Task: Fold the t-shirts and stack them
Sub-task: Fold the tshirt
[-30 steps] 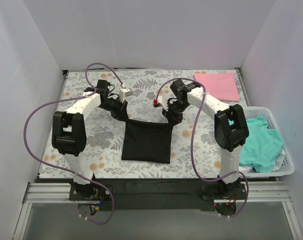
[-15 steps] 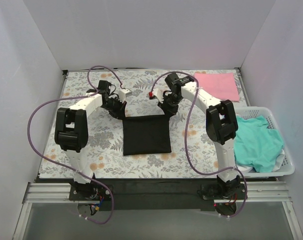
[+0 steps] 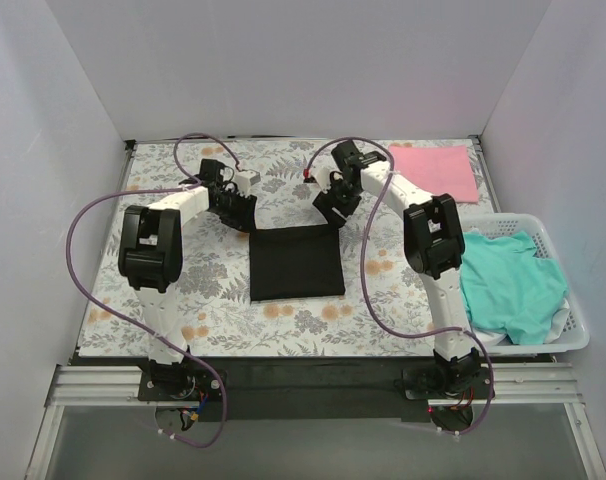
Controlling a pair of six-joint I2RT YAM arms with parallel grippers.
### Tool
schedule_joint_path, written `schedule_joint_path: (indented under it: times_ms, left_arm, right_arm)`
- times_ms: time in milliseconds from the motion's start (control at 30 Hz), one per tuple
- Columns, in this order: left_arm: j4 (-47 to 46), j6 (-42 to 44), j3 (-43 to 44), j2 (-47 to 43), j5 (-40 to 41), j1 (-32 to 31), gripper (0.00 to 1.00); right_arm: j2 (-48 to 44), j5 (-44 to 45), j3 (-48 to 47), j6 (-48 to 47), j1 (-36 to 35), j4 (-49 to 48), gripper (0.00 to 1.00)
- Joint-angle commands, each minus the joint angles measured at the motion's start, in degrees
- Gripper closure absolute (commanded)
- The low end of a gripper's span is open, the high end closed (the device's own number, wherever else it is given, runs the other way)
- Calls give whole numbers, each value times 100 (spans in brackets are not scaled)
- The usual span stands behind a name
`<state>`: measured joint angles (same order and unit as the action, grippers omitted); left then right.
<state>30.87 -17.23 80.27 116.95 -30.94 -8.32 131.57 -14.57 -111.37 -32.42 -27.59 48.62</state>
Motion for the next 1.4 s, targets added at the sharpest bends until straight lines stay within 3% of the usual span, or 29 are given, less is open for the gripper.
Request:
schedule_joint_path:
  times_ms: [0,33,100,167,300,400,433,600,633,767,900,1133,1367]
  left_arm:
    - [-345,-570,208,-127,186,163,60]
    - [-354,-649,208,-346,72,259,59]
    - [-555,-876,-1,-715,-201,357,55]
    - [-853,-983,-570,-1520,-490,410,32]
    - [-908,-2086,-1668,-2771,-1587,331,21]
    - [-1065,-3002,-2512,-3413,-2482,41,20]
    - [-1431,-3866,-2795,-3546,-2661,-142,19]
    - [-3225,-6122,-4262,-4109,-3006,-986,18]
    - [-3776,-6360,-4370,-4127,-2858,-1223,18]
    - [-4352,-6959,-4739,-3873,-2444,-1471,18]
    - [-4914,-7180,-5108,-3653,-2110,-1471,16]
    - [-5372,-7013,-5197,-2503,-1898,-1313,16]
    - [-4697,-6688,-5083,-1518,-2056,-822,16]
  right_arm:
    - [-219,-18,-412,359,289,-318,22]
    - [-446,-81,-386,403,316,-318,10]
    - [-754,-282,-167,570,351,-309,8]
    - [-1360,-572,323,693,386,-344,2]
    - [-2239,-2166,1342,1358,413,-450,2]
    - [-2627,-3328,1968,2176,369,-818,2]
    - [-2758,-3533,2388,2788,273,-967,2]
    - [-3382,-4308,4015,4768,-193,-3185,2]
    - [-3557,-4309,4418,5007,-385,-3453,2]
    - [-3717,-4239,5324,6244,-721,-4805,2]
    - [-3551,-4107,5846,6678,-730,-5486,2]
    - [-2831,-3773,6145,6284,-563,-5600,2]
    - [-2171,-3633,6619,6072,-185,-5592,2]
